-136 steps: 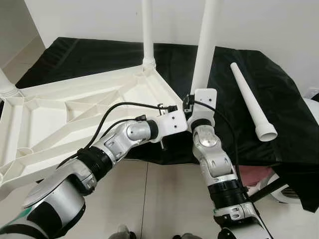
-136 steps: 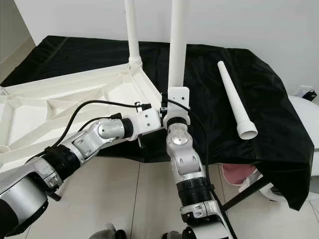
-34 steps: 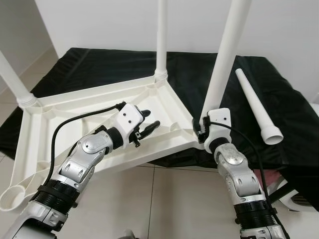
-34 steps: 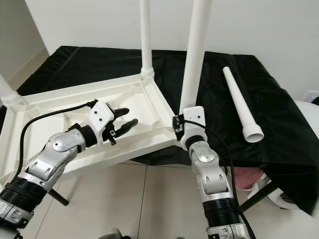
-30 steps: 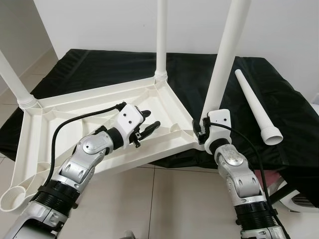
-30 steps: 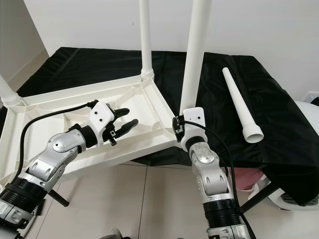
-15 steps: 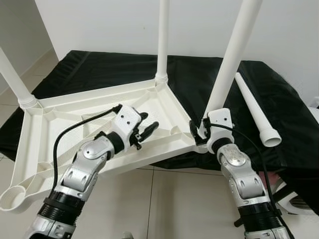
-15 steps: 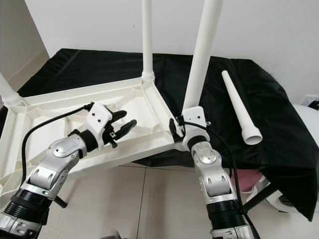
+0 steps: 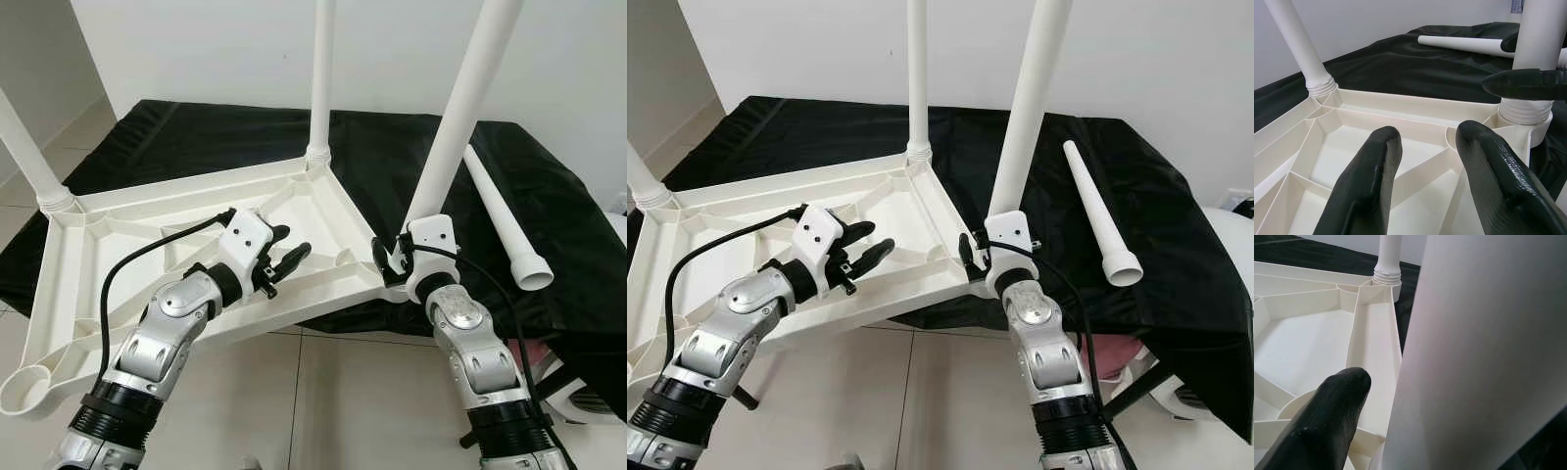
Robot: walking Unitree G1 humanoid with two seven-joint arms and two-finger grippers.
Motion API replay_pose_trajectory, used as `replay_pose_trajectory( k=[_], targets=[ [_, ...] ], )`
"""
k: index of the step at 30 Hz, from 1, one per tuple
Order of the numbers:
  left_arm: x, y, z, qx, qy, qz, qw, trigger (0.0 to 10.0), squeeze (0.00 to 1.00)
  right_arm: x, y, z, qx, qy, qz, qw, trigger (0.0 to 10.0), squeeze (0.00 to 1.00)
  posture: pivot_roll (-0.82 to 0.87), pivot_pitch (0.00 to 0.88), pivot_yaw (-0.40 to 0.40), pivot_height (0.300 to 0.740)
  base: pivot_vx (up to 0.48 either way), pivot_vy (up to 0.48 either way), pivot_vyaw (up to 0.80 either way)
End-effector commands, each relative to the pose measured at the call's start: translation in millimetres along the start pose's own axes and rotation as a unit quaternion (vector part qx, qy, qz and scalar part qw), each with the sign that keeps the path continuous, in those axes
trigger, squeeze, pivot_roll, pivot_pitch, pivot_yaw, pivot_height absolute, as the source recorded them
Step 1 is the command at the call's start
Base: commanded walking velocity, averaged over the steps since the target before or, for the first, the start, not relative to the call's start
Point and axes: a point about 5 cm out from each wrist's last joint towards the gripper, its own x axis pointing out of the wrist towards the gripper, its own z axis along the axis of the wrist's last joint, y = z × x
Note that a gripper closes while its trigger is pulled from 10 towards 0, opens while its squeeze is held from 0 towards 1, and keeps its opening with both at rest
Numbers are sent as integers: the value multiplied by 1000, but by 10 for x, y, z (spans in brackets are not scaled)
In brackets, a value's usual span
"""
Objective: Building children table
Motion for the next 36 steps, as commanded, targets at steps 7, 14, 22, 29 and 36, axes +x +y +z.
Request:
replay_pose_trajectory(
  k=[7, 14, 22, 29, 36],
  targets=[
    [-7, 98, -5, 11, 5, 89, 996, 10000, 0, -12, -7, -5, 1, 0, 0, 1000, 10000, 482, 36, 70, -1, 740, 0, 0, 0],
    [-7, 98, -5, 11, 5, 89, 996, 10000, 0, -12, -7, -5, 1, 0, 0, 1000, 10000, 482, 36, 70, -1, 740, 0, 0, 0],
    [-7, 98, -5, 11, 5, 89, 996, 10000, 0, -12, -7, -5, 1, 0, 0, 1000, 10000, 482, 36, 70, -1, 740, 0, 0, 0],
    [-7, 98, -5, 11, 5, 89, 996, 10000, 0, -12, -7, -5, 1, 0, 0, 1000, 10000, 482, 36, 70, -1, 740, 0, 0, 0],
    [-7, 98, -5, 11, 5, 89, 996, 10000, 0, -12, -7, -5, 1, 0, 0, 1000, 10000, 482, 36, 70, -1, 740, 0, 0, 0]
  ],
)
